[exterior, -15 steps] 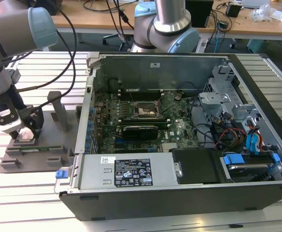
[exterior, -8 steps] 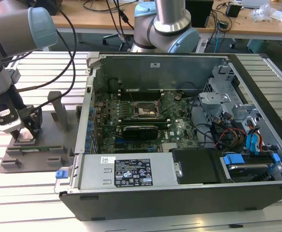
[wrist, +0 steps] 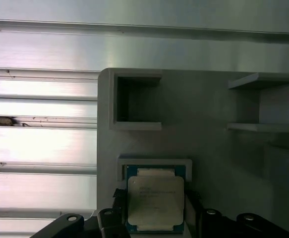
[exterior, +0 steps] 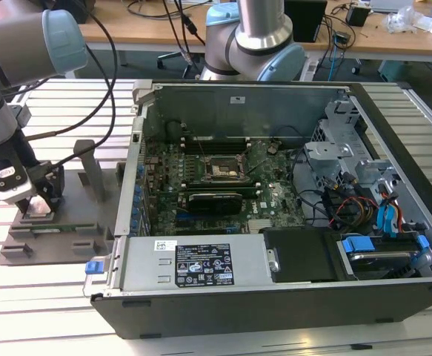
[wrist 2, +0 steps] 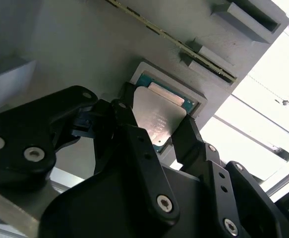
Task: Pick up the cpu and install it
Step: 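Pick up the cpu and move it towards the insertion slot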
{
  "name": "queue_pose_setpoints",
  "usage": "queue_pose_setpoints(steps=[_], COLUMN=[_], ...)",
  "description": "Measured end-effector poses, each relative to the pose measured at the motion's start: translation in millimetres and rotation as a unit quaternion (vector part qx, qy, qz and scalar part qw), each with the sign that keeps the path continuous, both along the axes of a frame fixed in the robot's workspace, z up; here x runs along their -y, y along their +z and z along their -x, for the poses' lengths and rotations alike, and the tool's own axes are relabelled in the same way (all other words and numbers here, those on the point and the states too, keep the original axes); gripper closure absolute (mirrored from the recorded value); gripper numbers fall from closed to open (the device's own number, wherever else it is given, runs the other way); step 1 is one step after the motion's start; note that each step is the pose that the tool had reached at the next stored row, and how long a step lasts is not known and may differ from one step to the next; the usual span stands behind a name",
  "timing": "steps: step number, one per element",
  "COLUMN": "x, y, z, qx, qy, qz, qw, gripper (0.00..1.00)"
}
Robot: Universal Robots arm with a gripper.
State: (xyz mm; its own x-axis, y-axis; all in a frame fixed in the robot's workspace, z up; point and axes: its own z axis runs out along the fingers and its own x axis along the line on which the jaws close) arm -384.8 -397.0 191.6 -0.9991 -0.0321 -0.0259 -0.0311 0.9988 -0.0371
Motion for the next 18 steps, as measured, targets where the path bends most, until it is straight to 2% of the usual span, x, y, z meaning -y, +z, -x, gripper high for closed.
queue_pose_setpoints(steps=[9,18], x=[0.0,0.0], y=[19.0,30.9], z=[0.0,0.0], qx=[-0.0001,-0.0001], qy=[0.000,0.000], qz=[0.0000,0.0000], qw=[1.0000,1.0000], gripper=[0.45,0.45])
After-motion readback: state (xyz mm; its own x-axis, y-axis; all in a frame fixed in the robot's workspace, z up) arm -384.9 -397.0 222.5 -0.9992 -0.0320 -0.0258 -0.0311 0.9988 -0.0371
